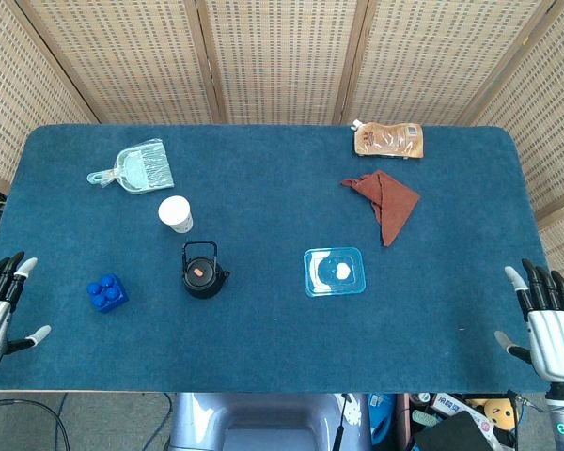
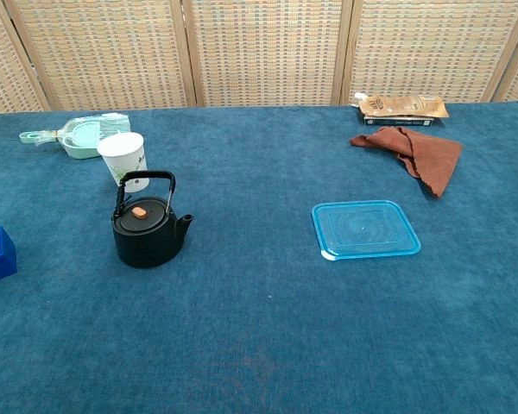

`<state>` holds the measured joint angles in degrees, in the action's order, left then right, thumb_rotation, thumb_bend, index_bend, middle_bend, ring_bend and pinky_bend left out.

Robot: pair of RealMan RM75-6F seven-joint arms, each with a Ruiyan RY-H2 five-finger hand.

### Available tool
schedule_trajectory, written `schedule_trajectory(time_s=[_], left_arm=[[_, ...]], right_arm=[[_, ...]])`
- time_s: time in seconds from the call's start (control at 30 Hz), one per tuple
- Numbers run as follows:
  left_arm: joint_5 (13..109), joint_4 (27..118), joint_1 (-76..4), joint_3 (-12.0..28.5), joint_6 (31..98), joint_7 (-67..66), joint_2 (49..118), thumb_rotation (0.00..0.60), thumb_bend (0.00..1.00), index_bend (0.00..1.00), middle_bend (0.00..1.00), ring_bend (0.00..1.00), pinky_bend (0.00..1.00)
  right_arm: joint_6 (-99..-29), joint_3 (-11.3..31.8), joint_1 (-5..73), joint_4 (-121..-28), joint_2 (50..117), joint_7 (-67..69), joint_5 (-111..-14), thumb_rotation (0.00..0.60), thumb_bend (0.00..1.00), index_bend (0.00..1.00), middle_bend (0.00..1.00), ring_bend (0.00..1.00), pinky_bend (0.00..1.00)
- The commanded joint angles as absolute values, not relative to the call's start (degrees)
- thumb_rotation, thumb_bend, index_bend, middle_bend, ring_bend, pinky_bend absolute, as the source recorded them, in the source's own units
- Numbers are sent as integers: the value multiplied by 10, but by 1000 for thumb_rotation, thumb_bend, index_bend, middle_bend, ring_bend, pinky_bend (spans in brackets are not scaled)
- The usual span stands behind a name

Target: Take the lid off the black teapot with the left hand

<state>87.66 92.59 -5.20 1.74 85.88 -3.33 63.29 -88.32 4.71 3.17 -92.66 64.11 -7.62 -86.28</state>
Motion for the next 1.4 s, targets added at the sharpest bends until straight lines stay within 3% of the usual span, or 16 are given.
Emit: schedule_trajectory(time_s=[0.03, 0.3, 0.5, 0.6, 0.73, 0.87, 1.1, 1.4], left_arm=[[877, 929, -52, 18, 861, -32, 631, 600, 29, 0, 0, 0, 0], [882, 923, -60, 17, 849, -33, 635, 600, 29, 0, 0, 0, 0], [924, 924, -174, 50, 736, -56, 629, 600, 34, 0, 0, 0, 0], [934, 926, -230, 63, 674, -49, 631, 600, 34, 57, 0, 0, 0], [948, 911, -294, 71, 607, -37, 643, 600, 36, 323, 0, 0, 0], [944, 896, -329, 74, 568, -28, 660, 600, 160, 419, 0, 0, 0], [929, 858, -368, 73, 527, -19, 700, 600, 300, 466, 0, 0, 0], [907, 792, -396, 67, 505, -24, 752, 600, 304, 469, 0, 0, 0]], right_arm=[[-883, 48, 31, -926, 640, -73, -861, 600, 0, 0, 0, 0, 0], [-886, 48, 29, -927, 638, -66, -861, 600, 0, 0, 0, 0, 0], [-874, 61, 34, -916, 638, -53, -839, 600, 0, 0, 0, 0, 0], [-868, 68, 37, -913, 637, -49, -825, 600, 0, 0, 0, 0, 0], [-866, 75, 39, -910, 637, -49, -814, 600, 0, 0, 0, 0, 0], [-861, 77, 41, -907, 639, -52, -807, 600, 0, 0, 0, 0, 0], [-849, 76, 44, -899, 644, -56, -797, 600, 0, 0, 0, 0, 0], [-838, 77, 47, -892, 647, -58, -784, 600, 0, 0, 0, 0, 0]])
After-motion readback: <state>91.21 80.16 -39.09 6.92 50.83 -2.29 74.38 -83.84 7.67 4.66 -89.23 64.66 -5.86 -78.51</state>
